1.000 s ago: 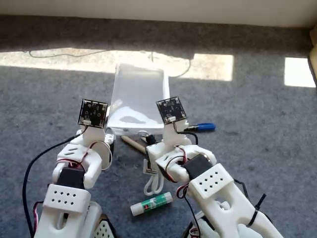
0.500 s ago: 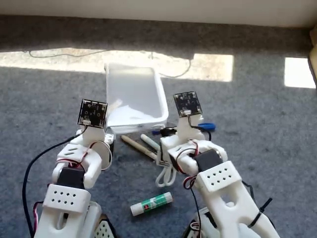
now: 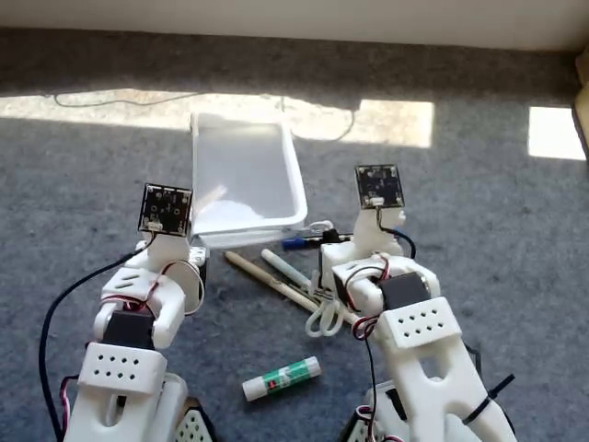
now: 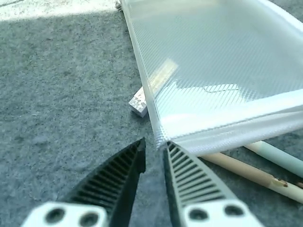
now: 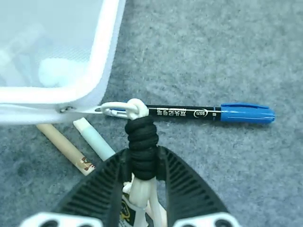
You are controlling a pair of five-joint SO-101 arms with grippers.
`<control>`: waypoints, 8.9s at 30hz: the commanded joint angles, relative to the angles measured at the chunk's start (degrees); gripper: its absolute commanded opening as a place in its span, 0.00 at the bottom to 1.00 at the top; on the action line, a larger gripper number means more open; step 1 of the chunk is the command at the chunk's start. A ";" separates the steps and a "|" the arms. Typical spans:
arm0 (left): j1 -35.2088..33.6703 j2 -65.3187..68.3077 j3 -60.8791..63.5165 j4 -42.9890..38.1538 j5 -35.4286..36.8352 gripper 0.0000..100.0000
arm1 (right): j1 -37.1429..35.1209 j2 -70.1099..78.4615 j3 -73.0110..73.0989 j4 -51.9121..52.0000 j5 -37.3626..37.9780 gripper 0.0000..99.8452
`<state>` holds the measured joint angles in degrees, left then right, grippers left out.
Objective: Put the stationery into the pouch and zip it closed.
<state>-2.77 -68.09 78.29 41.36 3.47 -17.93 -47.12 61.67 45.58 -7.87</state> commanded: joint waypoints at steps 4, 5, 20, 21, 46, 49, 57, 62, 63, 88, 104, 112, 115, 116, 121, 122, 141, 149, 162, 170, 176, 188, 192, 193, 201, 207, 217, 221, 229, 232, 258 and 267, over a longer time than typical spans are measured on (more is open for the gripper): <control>-1.89 -0.84 -1.10 -1.23 -0.62 0.06 | 1.54 -2.24 -0.75 -0.40 0.62 0.00; -1.89 -0.84 -1.10 -1.23 -0.62 0.07 | 1.27 -2.24 -0.75 -0.31 0.62 0.00; -1.89 -0.66 -1.54 -1.32 3.08 0.26 | -6.55 -2.24 -6.55 9.19 3.60 0.00; -1.89 -0.48 -1.36 -1.85 3.08 0.26 | -7.08 -2.24 -8.22 11.47 3.87 0.00; -1.63 -0.40 3.82 -11.16 2.99 0.26 | -14.29 -2.24 -26.59 34.33 15.56 0.00; -1.63 -0.66 6.29 -16.18 2.99 0.24 | -18.24 -2.86 -26.68 35.82 15.56 0.00; -1.71 -0.75 8.22 -20.84 2.99 0.16 | -19.74 -17.10 -26.15 35.91 15.56 0.01; -1.71 -0.84 6.81 -20.57 -0.88 0.05 | -19.74 -18.42 -25.98 35.74 15.65 0.01; -1.80 -0.84 5.76 -19.08 -1.58 0.02 | -19.74 -17.98 -25.89 35.74 15.65 0.01; -4.09 -0.31 -26.59 20.13 2.55 0.01 | -3.21 -15.34 -11.65 20.79 15.21 0.16; -4.44 -0.22 -28.88 20.75 2.64 0.01 | 0.75 -14.99 -3.12 10.15 12.31 0.16; -4.44 -0.13 -30.37 20.75 2.81 0.01 | 0.75 -14.90 -2.86 10.07 12.31 0.16; -4.44 -0.13 -30.29 20.75 2.81 0.01 | 0.57 -14.90 -2.86 10.07 12.13 0.16; -4.44 -0.13 -30.37 20.75 2.81 0.01 | 0.57 -14.90 -2.86 10.07 11.08 0.16; -4.44 -0.04 -31.52 21.01 2.81 0.01 | 0.57 -14.90 -2.95 10.07 8.26 0.16; -4.44 0.40 -32.22 21.89 2.81 0.01 | 0.48 -14.90 -2.95 10.07 8.26 0.16; -5.76 33.19 -63.52 34.81 6.51 0.01 | 0.75 -6.02 -3.47 10.24 3.78 0.16; -6.73 35.12 -66.68 36.40 7.56 0.01 | 0.84 11.56 -14.99 10.59 -6.59 0.16; -7.87 37.23 -71.78 40.88 9.05 0.01 | 9.36 25.89 -34.42 17.98 -23.91 0.16; -7.96 41.80 -71.60 40.88 9.93 0.01 | 9.98 33.27 -37.49 22.20 -27.96 0.16; -7.96 42.33 -70.90 41.58 10.81 0.01 | 9.98 36.88 -41.98 23.60 -41.05 0.16; -10.42 41.98 -66.86 41.58 10.55 0.01 | 11.91 46.20 -43.30 18.95 -45.19 0.16; -10.42 42.15 -66.86 41.58 10.46 0.01 | 13.23 48.13 -43.30 15.78 -45.27 0.16; -10.42 42.15 -66.86 41.58 10.46 0.01 | 13.49 48.48 -43.38 15.43 -45.27 0.16; -10.42 41.89 -65.01 41.49 10.37 0.01 | 14.37 52.18 -43.47 10.77 -45.27 0.16; -10.42 41.98 -65.01 41.49 10.37 0.01 | 15.60 57.01 -48.22 11.03 -45.27 0.16; -10.51 41.98 -64.92 41.49 10.37 0.01 | 16.66 66.33 -57.01 19.56 -45.36 0.16; -10.51 41.89 -63.60 40.62 10.37 0.01 | 16.66 69.49 -60.44 23.16 -45.36 0.16; -10.51 41.89 -62.73 39.47 10.37 0.01 | 17.19 70.37 -64.13 26.77 -44.84 0.04; -10.51 41.89 -62.64 39.56 10.37 0.01 | 17.89 70.46 -64.22 26.51 -44.75 0.00; -10.42 41.89 -62.90 39.91 10.55 0.01 | 12.79 43.30 -63.87 30.37 -27.69 0.01; -10.07 42.42 -66.86 40.00 10.64 0.01 | 12.00 31.16 -64.22 29.93 -18.73 0.01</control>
<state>-12.44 -25.89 14.37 81.98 13.49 -4.48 -9.67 0.31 75.74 -29.58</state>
